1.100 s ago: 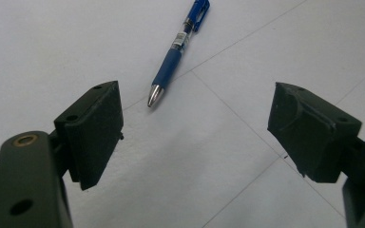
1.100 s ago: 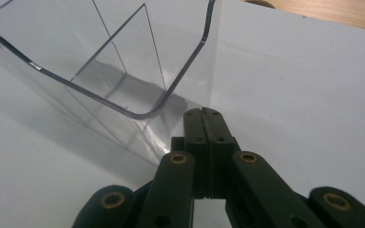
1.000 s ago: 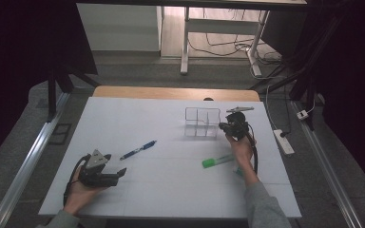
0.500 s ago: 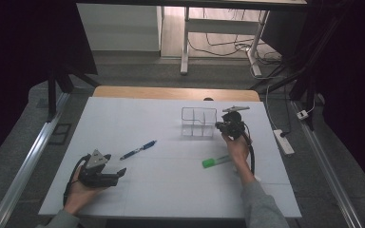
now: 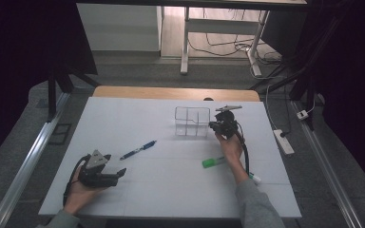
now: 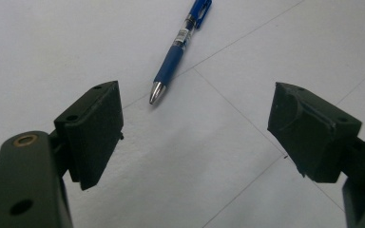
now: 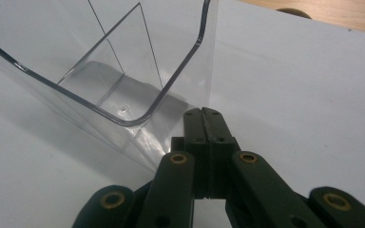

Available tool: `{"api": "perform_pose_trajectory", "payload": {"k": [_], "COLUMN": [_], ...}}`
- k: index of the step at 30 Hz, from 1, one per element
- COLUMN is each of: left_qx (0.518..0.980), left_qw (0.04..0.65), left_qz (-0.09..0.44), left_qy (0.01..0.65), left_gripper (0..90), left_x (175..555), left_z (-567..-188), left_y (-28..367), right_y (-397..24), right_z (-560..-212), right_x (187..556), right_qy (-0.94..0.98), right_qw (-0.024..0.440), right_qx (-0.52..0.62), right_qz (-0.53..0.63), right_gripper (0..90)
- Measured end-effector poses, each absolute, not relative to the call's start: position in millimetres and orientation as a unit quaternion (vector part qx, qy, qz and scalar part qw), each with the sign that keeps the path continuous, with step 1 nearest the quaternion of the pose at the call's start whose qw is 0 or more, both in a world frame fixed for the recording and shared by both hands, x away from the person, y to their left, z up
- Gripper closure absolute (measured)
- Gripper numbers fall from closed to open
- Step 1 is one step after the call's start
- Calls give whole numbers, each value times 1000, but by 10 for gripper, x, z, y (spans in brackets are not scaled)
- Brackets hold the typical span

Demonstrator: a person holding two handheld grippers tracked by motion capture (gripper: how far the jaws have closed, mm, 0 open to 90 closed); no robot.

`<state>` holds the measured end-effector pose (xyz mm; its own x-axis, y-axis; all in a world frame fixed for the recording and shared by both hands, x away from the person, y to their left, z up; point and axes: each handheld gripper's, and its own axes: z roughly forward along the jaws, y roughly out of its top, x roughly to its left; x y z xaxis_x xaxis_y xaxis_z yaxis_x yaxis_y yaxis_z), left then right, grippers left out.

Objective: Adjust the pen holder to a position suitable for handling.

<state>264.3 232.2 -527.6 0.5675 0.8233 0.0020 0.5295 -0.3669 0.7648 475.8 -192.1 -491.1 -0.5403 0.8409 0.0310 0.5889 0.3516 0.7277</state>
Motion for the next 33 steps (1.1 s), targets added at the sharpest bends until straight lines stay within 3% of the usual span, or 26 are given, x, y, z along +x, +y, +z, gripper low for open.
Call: {"api": "perform_pose_trajectory", "payload": {"k": [19, 33], "left_qx": [803, 803], "left_qw": [372, 371], "left_qz": [193, 195], "left_qy": [423, 423], "left_gripper": [191, 191], "left_x": [2652, 2640], "left_z": [-5299, -5299], "left_y": [2331, 2334], "right_y": [-1648, -1688], "right_z": [-4973, -4914], "right_x": [4802, 4686], "right_qy": [812, 796], "right_qw": [166, 172], "right_qx": [431, 449], "right_qz": [357, 367], "right_gripper": [897, 897]}}
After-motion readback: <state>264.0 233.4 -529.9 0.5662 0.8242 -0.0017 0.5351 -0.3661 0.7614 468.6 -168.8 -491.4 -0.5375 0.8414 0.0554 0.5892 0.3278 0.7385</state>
